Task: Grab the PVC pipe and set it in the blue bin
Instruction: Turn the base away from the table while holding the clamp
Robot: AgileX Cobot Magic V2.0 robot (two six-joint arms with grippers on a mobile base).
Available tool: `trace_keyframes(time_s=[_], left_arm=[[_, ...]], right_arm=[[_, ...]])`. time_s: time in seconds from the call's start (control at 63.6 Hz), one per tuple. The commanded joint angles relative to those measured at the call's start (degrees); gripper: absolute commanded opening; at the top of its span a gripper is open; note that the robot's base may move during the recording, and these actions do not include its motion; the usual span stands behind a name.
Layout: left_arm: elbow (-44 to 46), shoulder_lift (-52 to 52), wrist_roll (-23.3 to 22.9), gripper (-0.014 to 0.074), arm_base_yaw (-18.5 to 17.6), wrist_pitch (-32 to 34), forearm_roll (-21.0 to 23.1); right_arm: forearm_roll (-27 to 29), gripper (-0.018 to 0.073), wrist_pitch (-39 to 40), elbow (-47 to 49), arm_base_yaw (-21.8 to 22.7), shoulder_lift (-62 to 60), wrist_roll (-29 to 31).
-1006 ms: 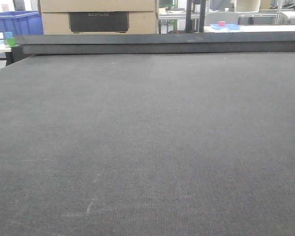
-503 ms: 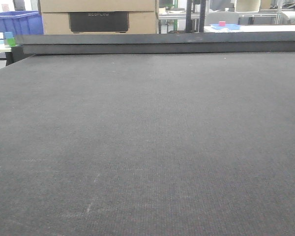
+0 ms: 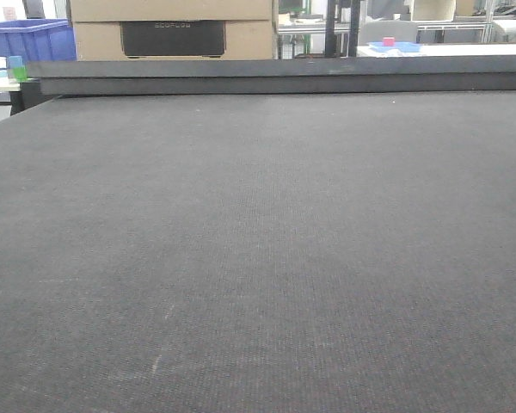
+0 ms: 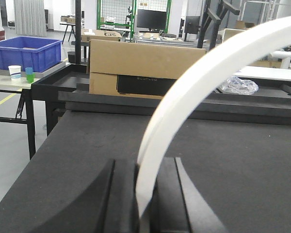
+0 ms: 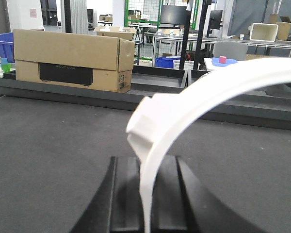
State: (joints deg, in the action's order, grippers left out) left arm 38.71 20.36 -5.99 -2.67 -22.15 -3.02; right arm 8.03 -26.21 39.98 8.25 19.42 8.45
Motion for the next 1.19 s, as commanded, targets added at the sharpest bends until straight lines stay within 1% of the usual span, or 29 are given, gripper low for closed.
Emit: trace_keyframes(time_s=[0.0, 1.179], left_arm=[[0.0, -0.3, -0.3, -0.0111, -0.3, 1.8, -0.3], [0.0, -0.4, -0.3, -0.0111, -0.3, 1.8, -0.3]], right_arm=[[-0.2, -0.0154, 1.8, 0.0, -0.2, -0.3, 0.2], [-0.2, -0.0154, 1.8, 0.0, -0.2, -0.3, 0.2]])
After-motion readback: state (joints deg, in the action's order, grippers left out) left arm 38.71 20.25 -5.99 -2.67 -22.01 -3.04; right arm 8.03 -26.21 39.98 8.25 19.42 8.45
